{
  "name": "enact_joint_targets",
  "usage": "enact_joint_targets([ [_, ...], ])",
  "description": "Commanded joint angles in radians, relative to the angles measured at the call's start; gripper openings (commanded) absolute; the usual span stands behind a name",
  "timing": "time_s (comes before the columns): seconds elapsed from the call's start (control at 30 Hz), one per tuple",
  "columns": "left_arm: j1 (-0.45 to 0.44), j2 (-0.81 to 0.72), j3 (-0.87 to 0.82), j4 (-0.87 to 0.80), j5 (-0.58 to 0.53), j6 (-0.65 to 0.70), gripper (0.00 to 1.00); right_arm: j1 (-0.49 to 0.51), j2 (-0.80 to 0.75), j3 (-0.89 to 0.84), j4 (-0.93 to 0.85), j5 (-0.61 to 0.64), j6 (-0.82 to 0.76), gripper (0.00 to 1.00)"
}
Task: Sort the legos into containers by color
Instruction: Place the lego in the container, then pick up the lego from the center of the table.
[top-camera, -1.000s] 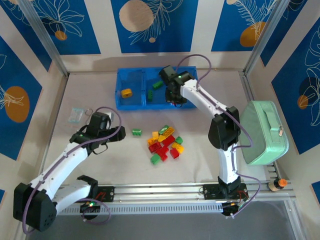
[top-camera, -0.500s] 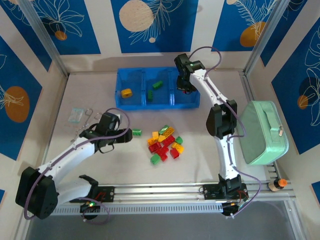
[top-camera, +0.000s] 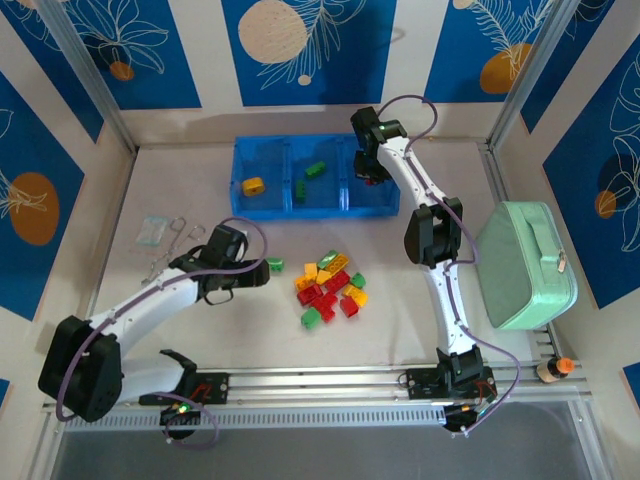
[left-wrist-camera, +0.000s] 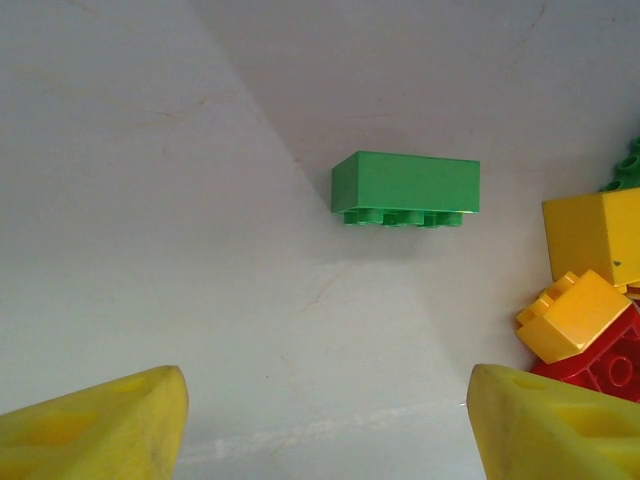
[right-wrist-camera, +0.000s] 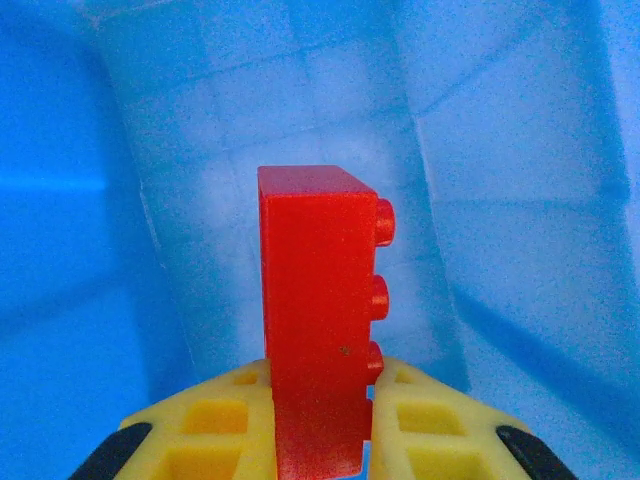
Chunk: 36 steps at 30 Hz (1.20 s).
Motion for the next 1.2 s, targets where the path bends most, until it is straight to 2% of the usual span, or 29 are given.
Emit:
enact_joint_targets([
  [0.0, -0.016, 0.018, 0.036, 0.009, 0.019, -0.006, 0.74, -0.007, 0.024, 0.038, -0.019, -0.024, -0.020, 0.20],
  [0.13, -0.022, 0.032, 0.038, 0.012, 0.017, -0.009, 0.75, -0.008, 0.028, 0.048, -0.018, -0.027, -0.023, 0.28],
  [0.2, -0.026, 0.035, 0.041, 0.014, 0.018, -0.009, 0.75, -0.007, 0.027, 0.059, -0.026, -0.027, -0.026, 0.43],
  [0.23, -0.028, 0.037, 0.042, 0.014, 0.015, -0.009, 0.75, -0.006, 0.024, 0.070, -0.034, -0.030, -0.027, 0.47],
  [0.4, -0.033, 0.054, 0.057, 0.012, 0.007, -0.006, 0.76, 0.015, -0.035, 0.065, -0.055, 0.004, -0.017, 0.50],
  [0.5, -0.034, 0.072, 0.072, 0.008, 0.004, -0.005, 0.76, 0.033, -0.109, 0.002, -0.050, 0.010, -0.003, 0.50],
  [0.7, -0.037, 0.120, 0.100, 0.016, 0.014, -0.007, 0.77, 0.085, -0.356, -0.337, 0.091, 0.014, 0.018, 0.50],
  [0.87, -0.051, 0.158, 0.121, 0.026, 0.008, -0.004, 0.77, 0.114, -0.579, -0.675, 0.244, -0.037, 0.050, 0.50],
  [1.17, -0.051, 0.294, 0.215, 0.012, 0.013, 0.015, 0.77, 0.176, -0.834, -1.141, 0.396, -0.128, 0.112, 0.53],
])
